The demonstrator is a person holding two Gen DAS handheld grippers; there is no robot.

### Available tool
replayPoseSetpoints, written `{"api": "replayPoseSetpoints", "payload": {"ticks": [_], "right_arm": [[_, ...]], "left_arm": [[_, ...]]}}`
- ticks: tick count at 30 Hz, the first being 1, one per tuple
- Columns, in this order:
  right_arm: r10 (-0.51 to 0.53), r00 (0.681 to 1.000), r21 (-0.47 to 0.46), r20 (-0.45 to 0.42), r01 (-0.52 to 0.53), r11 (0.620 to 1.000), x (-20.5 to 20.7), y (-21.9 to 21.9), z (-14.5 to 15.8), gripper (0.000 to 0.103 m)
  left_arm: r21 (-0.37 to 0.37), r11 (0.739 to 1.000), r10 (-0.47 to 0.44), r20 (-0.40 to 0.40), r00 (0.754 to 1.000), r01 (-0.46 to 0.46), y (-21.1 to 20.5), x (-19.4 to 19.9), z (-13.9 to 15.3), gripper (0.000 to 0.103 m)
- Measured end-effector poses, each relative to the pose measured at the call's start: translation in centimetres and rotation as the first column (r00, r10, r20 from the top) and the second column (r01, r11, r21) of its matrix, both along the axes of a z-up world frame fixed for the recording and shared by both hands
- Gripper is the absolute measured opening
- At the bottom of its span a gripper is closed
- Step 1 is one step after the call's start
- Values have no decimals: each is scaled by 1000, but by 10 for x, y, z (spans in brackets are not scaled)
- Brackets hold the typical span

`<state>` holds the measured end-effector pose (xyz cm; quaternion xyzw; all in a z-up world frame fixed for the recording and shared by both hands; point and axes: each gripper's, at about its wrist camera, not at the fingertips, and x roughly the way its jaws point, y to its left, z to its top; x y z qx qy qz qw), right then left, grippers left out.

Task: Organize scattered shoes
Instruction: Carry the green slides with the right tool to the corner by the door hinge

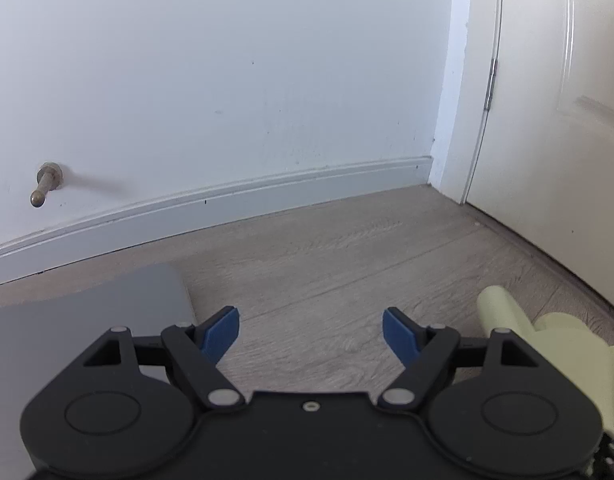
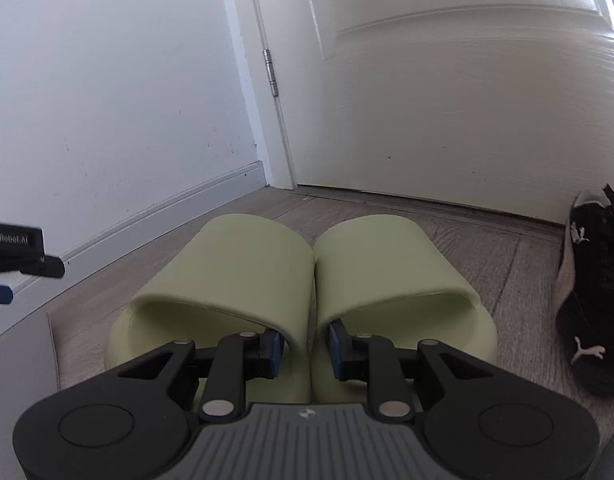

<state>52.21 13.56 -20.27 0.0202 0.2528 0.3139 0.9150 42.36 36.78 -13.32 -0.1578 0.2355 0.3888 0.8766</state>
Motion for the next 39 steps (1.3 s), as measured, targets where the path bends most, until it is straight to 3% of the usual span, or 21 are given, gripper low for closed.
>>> {"api": "replayPoseSetpoints", "payload": {"ticks": [3,5,9,15,20,25,27,29,32,39], "right_arm": [[25,1000,-26,-6,-26,999,9,15,-3,26],[47,999,-33,-25,-48,998,22,29,-5,26],[65,995,-30,-74,-67,997,50,58,-8,26],[78,992,-43,-95,-83,996,94,112,-4,26],[105,989,-104,-107,-116,988,118,142,-1,26],[58,985,-98,-163,-75,992,147,172,1,26],[43,985,-87,-169,-59,994,154,183,-3,26],[45,990,-86,-135,-57,995,155,197,-5,27],[60,994,-113,-93,-70,991,157,212,-7,29],[66,998,-160,2,-65,985,167,239,-15,35]], "left_arm": [[-67,998,5,15,1000,-4,1,6,-7,81],[-74,997,1,8,1000,0,0,9,-9,81],[81,996,-23,-58,998,28,0,30,-12,81],[141,989,-37,-100,994,51,26,65,-22,81],[19,999,-26,-36,999,26,46,60,-29,81],[49,998,-21,-74,997,25,53,55,-36,81],[19,1000,0,-102,995,2,59,54,-47,81],[-47,998,32,-97,995,-36,67,53,-53,81],[-116,991,58,-17,998,-60,71,45,-48,81],[-102,993,57,-34,998,-60,70,48,-49,81]]}}
